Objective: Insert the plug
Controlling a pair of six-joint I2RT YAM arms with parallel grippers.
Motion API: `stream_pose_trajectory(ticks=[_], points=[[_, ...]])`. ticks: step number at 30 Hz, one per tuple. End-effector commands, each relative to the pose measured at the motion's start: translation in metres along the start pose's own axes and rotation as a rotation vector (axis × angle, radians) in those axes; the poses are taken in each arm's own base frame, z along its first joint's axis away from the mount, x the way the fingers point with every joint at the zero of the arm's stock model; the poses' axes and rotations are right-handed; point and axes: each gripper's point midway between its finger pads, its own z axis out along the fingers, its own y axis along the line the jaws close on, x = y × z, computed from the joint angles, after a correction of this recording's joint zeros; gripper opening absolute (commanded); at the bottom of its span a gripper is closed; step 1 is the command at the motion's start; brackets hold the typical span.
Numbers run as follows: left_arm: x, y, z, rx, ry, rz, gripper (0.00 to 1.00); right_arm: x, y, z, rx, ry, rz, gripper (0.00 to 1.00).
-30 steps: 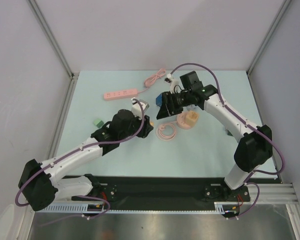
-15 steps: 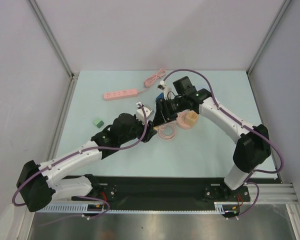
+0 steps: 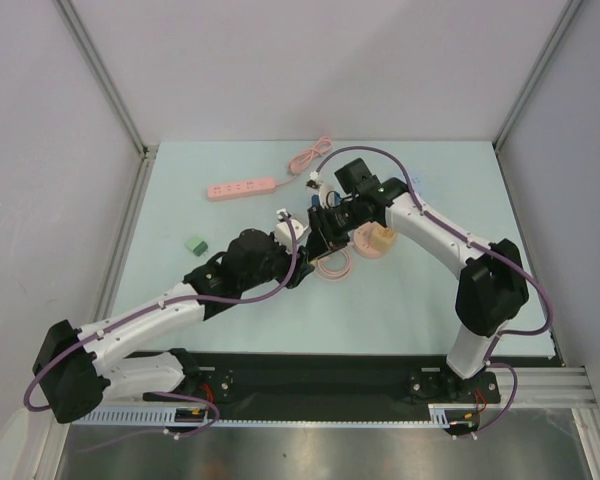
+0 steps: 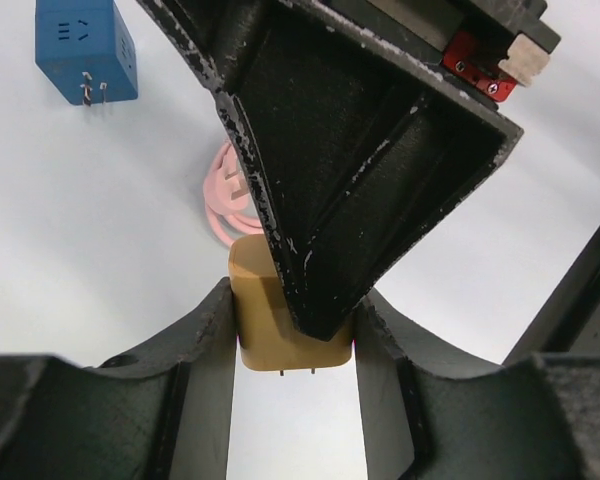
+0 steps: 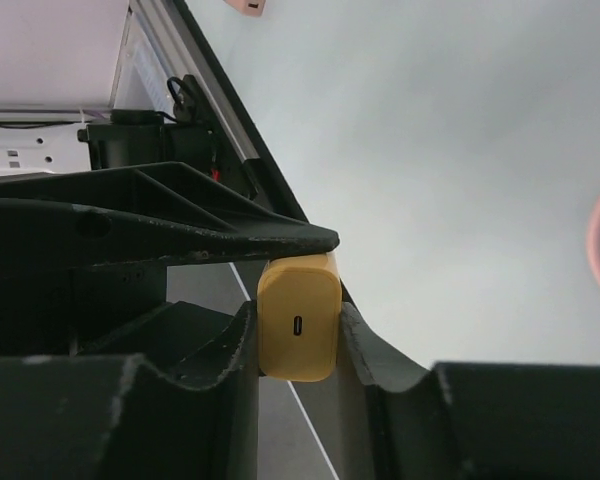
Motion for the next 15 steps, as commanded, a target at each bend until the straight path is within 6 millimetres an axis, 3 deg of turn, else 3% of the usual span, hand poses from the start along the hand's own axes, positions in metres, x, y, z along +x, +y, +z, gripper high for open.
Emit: stream_pose_trajectory(ticks=[1, 2, 3, 4, 6, 7, 8, 11, 13, 14, 15], points=[[-0.028, -0.01, -0.003, 0.041, -0.098, 0.017, 0.0, -0.005, 0.014, 0.002, -0.078, -0.003, -0.06, 0.0], [-0.029, -0.009, -0.003, 0.036, -0.101, 0.012, 0.06, -0.005, 0.016, 0.002, -0.092, -0.004, -0.063, 0.0], [-0.03, -0.008, -0.004, 0.027, -0.106, 0.009, 0.35, -0.005, 0.015, 0.002, -0.088, -0.012, -0.068, 0.0], [-0.031, -0.006, -0.005, 0.018, -0.11, 0.005, 0.52, -0.007, 0.012, 0.001, -0.061, -0.027, -0.075, 0.0], [-0.041, -0.006, -0.007, 0.013, -0.154, 0.001, 0.8, -0.011, 0.003, -0.003, -0.014, -0.05, -0.058, 0.0], [-0.042, -0.006, -0.008, 0.012, -0.158, -0.003, 0.88, -0.016, -0.005, -0.005, 0.036, -0.072, -0.044, 0.0], [-0.044, -0.005, -0.009, 0.007, -0.163, -0.01, 0.92, -0.021, -0.014, -0.012, 0.072, -0.098, -0.022, 0.0], [-0.053, -0.004, -0.015, -0.007, -0.19, -0.048, 0.94, -0.033, -0.045, -0.03, 0.237, -0.179, 0.052, 0.0], [-0.053, 0.007, -0.016, -0.078, -0.189, -0.116, 0.92, -0.043, -0.074, -0.049, 0.378, -0.254, 0.115, 0.0], [-0.052, 0.014, -0.015, -0.121, -0.189, -0.147, 0.89, -0.046, -0.079, -0.056, 0.416, -0.286, 0.146, 0.0], [-0.045, 0.032, -0.015, -0.222, -0.169, -0.182, 0.85, -0.048, -0.088, -0.064, 0.455, -0.314, 0.175, 0.0]])
